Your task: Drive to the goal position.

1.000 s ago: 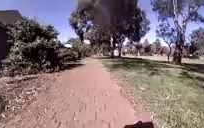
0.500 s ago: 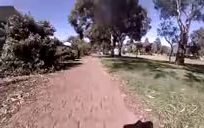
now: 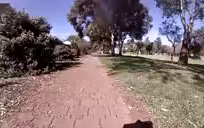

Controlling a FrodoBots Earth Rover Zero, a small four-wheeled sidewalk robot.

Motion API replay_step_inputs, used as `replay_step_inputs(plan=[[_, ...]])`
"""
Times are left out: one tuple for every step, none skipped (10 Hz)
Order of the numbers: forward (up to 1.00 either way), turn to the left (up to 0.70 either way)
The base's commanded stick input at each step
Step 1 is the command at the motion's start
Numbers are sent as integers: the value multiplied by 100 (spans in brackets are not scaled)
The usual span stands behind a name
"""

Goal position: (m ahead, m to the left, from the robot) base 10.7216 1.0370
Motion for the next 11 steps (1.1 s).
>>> replay_step_inputs(plan=[[70, 0], [70, 0], [70, 0], [70, 0], [70, 0], [70, 0], [70, 0], [70, 0], [70, 0], [70, 0], [70, 0]])
